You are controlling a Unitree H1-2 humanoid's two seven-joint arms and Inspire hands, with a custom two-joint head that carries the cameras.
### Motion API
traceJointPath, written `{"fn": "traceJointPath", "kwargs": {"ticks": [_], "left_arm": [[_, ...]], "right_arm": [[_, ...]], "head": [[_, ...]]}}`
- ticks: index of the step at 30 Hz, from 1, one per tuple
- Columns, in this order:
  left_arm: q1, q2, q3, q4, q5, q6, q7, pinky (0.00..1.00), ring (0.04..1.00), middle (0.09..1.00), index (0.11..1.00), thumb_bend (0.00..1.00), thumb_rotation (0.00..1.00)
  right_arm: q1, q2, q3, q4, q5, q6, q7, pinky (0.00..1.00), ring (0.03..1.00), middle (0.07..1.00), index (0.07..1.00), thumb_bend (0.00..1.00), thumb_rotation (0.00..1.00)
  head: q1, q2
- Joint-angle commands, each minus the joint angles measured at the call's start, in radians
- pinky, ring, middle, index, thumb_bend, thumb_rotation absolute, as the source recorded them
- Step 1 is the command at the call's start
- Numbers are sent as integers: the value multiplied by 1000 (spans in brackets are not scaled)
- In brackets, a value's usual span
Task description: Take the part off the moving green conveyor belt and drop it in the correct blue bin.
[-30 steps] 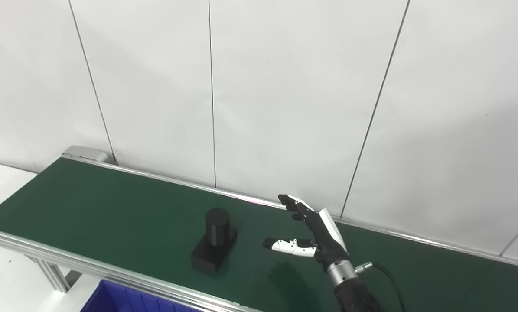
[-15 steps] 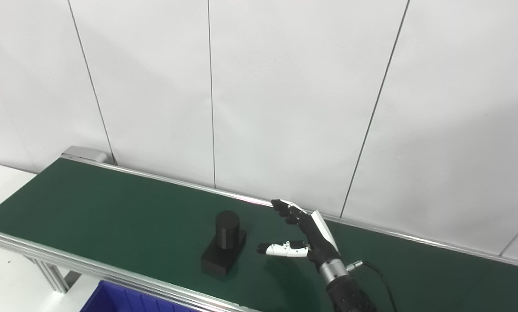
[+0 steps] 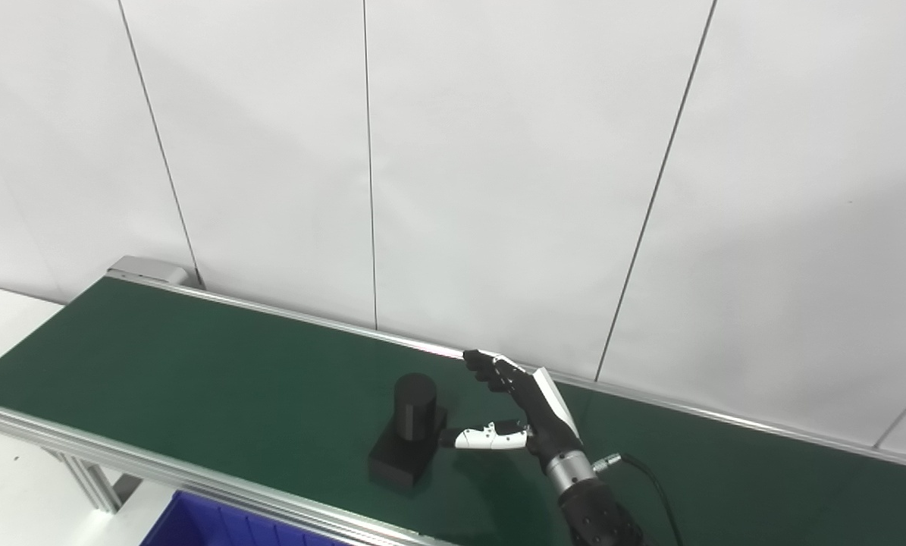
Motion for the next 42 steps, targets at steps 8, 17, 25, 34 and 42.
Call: {"fn": "traceJointPath", "kwargs": {"ticks": [8,17,25,34,42], "left_arm": [[10,-18,-24,-53,28,-39,12,641,624,588,291,767,493],[18,-24,-33,-64,34,-39,16,626,614,583,277,768,498],[28,-28,-41,-76,40,-41,22,617,609,581,271,755,494],[42,-30,-43,-93,40,-40,26,629,616,579,275,778,510],[45,-25,-42,-97,36,-40,23,628,617,582,275,778,516]], "right_arm": [[-65,28,-1,24,9,-47,-14,810,815,810,811,949,229],[-65,33,6,70,-3,-41,-28,805,814,811,806,937,204],[-71,40,6,125,-7,-62,-40,795,806,801,794,936,183],[-54,48,9,128,-17,-82,-109,601,662,708,723,829,28],[-50,55,12,122,-12,-83,-233,371,443,520,525,502,0]], "head": [[8,9],[14,16],[19,23],[15,31],[6,33]]}}
